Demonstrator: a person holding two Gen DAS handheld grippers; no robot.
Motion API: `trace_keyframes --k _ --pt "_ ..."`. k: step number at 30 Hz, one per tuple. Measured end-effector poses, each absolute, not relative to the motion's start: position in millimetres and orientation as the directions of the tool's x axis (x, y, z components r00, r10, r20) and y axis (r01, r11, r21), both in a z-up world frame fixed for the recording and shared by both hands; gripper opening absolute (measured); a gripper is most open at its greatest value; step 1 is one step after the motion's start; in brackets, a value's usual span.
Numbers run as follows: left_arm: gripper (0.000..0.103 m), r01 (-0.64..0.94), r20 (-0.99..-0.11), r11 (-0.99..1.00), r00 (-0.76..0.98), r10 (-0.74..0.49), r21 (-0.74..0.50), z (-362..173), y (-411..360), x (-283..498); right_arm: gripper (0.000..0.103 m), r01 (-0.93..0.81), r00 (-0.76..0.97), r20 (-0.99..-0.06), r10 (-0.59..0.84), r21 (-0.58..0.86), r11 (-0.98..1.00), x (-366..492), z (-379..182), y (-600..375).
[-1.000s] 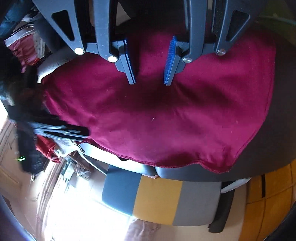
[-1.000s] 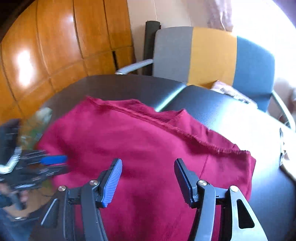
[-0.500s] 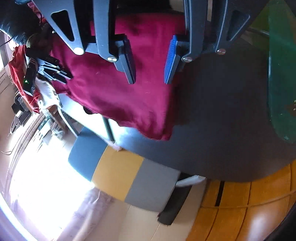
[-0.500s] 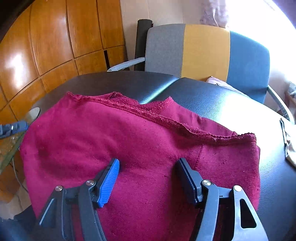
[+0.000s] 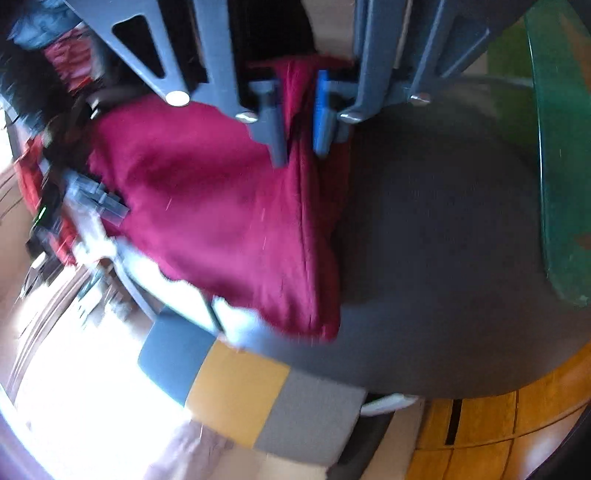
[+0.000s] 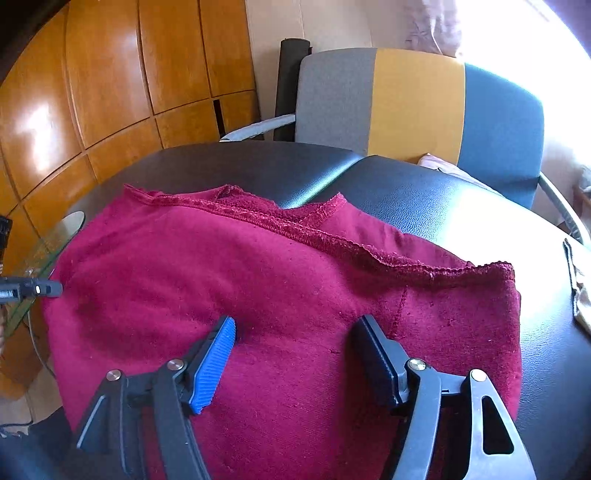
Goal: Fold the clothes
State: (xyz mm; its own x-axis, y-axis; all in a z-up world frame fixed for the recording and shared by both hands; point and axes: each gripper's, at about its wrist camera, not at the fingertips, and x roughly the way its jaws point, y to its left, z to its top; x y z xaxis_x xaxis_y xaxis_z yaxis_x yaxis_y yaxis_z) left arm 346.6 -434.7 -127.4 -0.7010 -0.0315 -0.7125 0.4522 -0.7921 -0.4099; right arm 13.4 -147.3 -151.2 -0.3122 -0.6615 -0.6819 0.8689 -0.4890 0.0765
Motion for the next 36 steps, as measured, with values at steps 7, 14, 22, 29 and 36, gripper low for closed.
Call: trace_keyframes --k 7,14,22,29,36 --pt "0.043 0.428 -0.663 -0.729 -0.747 0.047 -0.534 -121.3 -497.5 308.3 0.07 0.87 -0.312 -0.681 -0.663 0.077 -0.488 14.1 -151.1 -146.2" --pt "0.05 0.441 -0.735 -0.721 -0.664 0.138 -0.535 -153.8 -525.8 269.4 0.072 0.871 -0.298 -0.678 -0.672 0.094 -0.482 14.5 -151.5 -144.9" --pt "0.052 0.348 -0.734 -0.769 -0.643 0.22 -0.536 -153.5 -522.4 245.5 0.081 0.881 -0.262 -0.68 -0.685 0.121 -0.458 12.2 -152.7 -146.0" --pt "0.018 0.353 -0.739 -0.777 -0.643 0.203 -0.52 -156.5 -502.9 242.7 0.083 0.882 -0.252 -0.682 -0.687 0.13 -0.452 10.6 -152.0 -147.5" --pt "0.015 0.407 -0.714 -0.726 -0.681 0.163 -0.554 -139.8 -517.9 252.6 0.074 0.89 -0.196 -0.721 -0.665 0.154 -0.429 8.2 -132.7 -148.9"
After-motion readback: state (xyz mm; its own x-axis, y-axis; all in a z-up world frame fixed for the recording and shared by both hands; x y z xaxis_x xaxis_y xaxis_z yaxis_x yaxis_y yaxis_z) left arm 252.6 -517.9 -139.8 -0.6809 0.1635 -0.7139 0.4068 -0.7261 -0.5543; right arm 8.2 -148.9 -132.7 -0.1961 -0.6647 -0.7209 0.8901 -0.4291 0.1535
